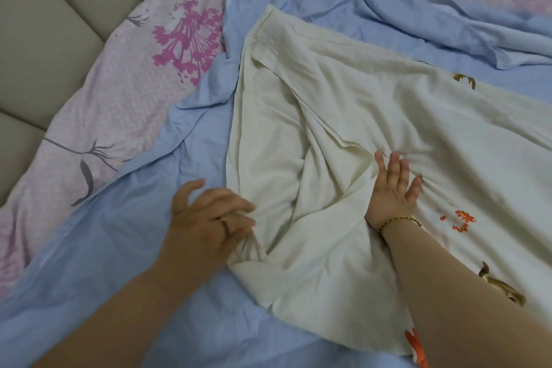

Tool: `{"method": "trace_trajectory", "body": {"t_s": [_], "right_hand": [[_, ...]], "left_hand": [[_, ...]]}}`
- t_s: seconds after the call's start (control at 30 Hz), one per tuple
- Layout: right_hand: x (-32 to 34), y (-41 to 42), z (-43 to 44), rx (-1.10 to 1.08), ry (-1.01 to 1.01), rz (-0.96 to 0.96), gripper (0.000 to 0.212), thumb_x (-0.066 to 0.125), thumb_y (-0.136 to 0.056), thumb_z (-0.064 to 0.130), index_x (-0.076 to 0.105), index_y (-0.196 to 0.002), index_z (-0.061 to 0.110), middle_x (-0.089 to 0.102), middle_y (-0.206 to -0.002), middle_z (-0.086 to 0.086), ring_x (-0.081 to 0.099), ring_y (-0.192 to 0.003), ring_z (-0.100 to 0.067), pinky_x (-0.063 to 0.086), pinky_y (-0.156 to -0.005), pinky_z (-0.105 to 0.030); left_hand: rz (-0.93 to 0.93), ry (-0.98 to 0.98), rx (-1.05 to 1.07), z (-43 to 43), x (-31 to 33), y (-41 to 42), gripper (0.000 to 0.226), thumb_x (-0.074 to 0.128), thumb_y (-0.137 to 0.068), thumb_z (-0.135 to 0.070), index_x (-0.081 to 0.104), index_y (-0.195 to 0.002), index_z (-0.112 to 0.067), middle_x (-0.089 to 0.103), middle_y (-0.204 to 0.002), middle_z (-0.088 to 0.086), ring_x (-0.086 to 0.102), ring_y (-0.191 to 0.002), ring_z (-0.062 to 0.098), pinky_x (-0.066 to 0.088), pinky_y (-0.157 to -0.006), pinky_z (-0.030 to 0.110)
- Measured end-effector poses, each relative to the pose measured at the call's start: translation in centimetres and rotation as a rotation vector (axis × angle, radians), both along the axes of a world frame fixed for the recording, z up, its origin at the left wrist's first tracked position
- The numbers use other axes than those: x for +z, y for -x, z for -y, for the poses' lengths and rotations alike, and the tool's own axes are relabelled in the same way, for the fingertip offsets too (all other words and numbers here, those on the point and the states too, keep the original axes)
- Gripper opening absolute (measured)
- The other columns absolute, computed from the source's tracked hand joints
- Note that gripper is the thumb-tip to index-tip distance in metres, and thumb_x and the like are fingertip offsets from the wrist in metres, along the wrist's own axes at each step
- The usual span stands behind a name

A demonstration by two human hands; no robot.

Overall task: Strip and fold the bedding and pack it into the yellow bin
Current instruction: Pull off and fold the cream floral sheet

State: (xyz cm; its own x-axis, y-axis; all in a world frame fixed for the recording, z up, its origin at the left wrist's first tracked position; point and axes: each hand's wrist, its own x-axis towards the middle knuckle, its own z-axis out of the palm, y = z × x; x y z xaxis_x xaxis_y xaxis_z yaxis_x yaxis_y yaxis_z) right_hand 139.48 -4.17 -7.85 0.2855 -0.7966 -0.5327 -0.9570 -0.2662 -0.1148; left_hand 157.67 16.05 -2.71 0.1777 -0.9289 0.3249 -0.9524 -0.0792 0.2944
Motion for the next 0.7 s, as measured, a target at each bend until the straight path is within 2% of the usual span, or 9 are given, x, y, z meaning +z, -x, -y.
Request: {"method": "trace_trajectory", "body": {"t_s": [0.13, 0.2, 0.23, 0.33, 0.47, 0.53, 0.6, 0.67, 0.7], "right_hand": [[-0.2, 0.0, 0.0, -0.009, -0.002, 0.017, 0.074, 0.036, -0.095, 0.037, -0.017, -0.146, 0.023, -0.024, -0.154, -0.006, -0.023, -0.142, -0.021, -0.017, -0.112, -0.044], [-0.1, -0.1, 0.0, -0.011, -0.004, 0.017, 0.074, 0.036, -0.095, 0.037, -0.017, -0.146, 0.023, -0.024, -0.154, -0.005, -0.023, -0.142, -0.020, -0.018, -0.112, -0.044], [-0.2, -0.1, 0.0, -0.010, -0.004, 0.017, 0.074, 0.036, -0.096, 0.037, -0.017, -0.146, 0.023, -0.025, -0.154, -0.005, -0.023, -0.142, -0.021, -0.018, -0.112, -0.044], [-0.2, 0.0, 0.1, -0.006, -0.002, 0.009, 0.075, 0.035, -0.096, 0.037, -0.018, -0.146, 0.022, -0.025, -0.153, -0.005, -0.023, -0.142, -0.021, -0.018, -0.112, -0.044], [-0.2, 0.0, 0.0, -0.002, 0.003, -0.002, 0.075, 0.036, -0.096, 0.035, -0.019, -0.145, 0.023, -0.026, -0.153, -0.006, -0.023, -0.142, -0.021, -0.017, -0.112, -0.044], [-0.2, 0.0, 0.0, -0.002, 0.007, 0.004, 0.074, 0.036, -0.096, 0.034, -0.018, -0.146, 0.022, -0.025, -0.153, -0.006, -0.023, -0.142, -0.021, -0.017, -0.112, -0.044], [-0.2, 0.0, 0.0, -0.004, 0.012, 0.008, 0.074, 0.036, -0.095, 0.034, -0.017, -0.146, 0.022, -0.024, -0.154, -0.006, -0.022, -0.142, -0.021, -0.017, -0.112, -0.044], [-0.1, 0.0, -0.1, -0.002, 0.013, 0.011, 0.074, 0.036, -0.095, 0.035, -0.017, -0.146, 0.023, -0.024, -0.154, -0.006, -0.022, -0.142, -0.021, -0.017, -0.112, -0.044], [-0.1, 0.0, -0.1, -0.002, 0.019, 0.011, 0.074, 0.036, -0.095, 0.035, -0.016, -0.146, 0.022, -0.023, -0.154, -0.005, -0.022, -0.142, -0.021, -0.017, -0.112, -0.044]], "left_hand": [[0.025, -0.244, 0.136, -3.4, 0.1, -3.1, 0.027, 0.026, -0.098, -0.041, 0.048, -0.084, -0.032, 0.060, -0.098, -0.011, 0.047, -0.099, 0.016, 0.004, -0.110, 0.022], [0.021, -0.305, 0.143, -4.1, -1.0, -2.9, 0.010, 0.036, -0.088, -0.028, 0.044, -0.084, -0.033, 0.056, -0.103, -0.009, 0.045, -0.101, 0.018, -0.003, -0.112, 0.021], [-0.020, -0.306, 0.145, -3.9, -1.0, -2.3, 0.016, 0.038, -0.078, -0.020, 0.044, -0.085, -0.033, 0.059, -0.102, -0.007, 0.045, -0.100, 0.017, -0.003, -0.111, 0.019], [-0.153, -0.111, 0.162, -1.9, 0.3, -0.2, 0.028, 0.038, -0.071, -0.007, 0.049, -0.089, -0.025, 0.051, -0.100, -0.007, 0.048, -0.091, 0.013, 0.011, -0.105, 0.013], [-0.282, 0.102, 0.184, -0.3, 1.8, 2.9, 0.011, 0.041, -0.088, -0.014, 0.051, -0.091, -0.019, 0.056, -0.096, 0.001, 0.047, -0.090, 0.014, 0.022, -0.100, 0.005], [-0.383, -0.151, 0.088, 0.6, 2.1, 4.7, 0.033, 0.030, -0.096, -0.043, 0.055, -0.103, -0.022, 0.063, -0.099, -0.002, 0.047, -0.095, 0.007, 0.025, -0.099, 0.005], [-0.563, -0.428, 0.194, 2.0, 2.0, 6.0, 0.060, 0.036, -0.085, -0.064, 0.041, -0.131, -0.026, 0.049, -0.123, -0.012, 0.040, -0.112, 0.001, 0.026, -0.098, 0.010], [-0.717, -0.602, 0.322, 2.8, 1.0, 6.4, 0.075, 0.057, -0.080, -0.054, 0.026, -0.141, -0.025, 0.036, -0.140, -0.012, 0.035, -0.128, 0.008, 0.026, -0.107, 0.021], [-0.721, -0.696, 0.340, 3.0, 0.4, 6.2, 0.072, 0.061, -0.080, -0.048, 0.029, -0.140, -0.023, 0.038, -0.140, -0.009, 0.038, -0.128, 0.011, 0.026, -0.108, 0.024]]}}
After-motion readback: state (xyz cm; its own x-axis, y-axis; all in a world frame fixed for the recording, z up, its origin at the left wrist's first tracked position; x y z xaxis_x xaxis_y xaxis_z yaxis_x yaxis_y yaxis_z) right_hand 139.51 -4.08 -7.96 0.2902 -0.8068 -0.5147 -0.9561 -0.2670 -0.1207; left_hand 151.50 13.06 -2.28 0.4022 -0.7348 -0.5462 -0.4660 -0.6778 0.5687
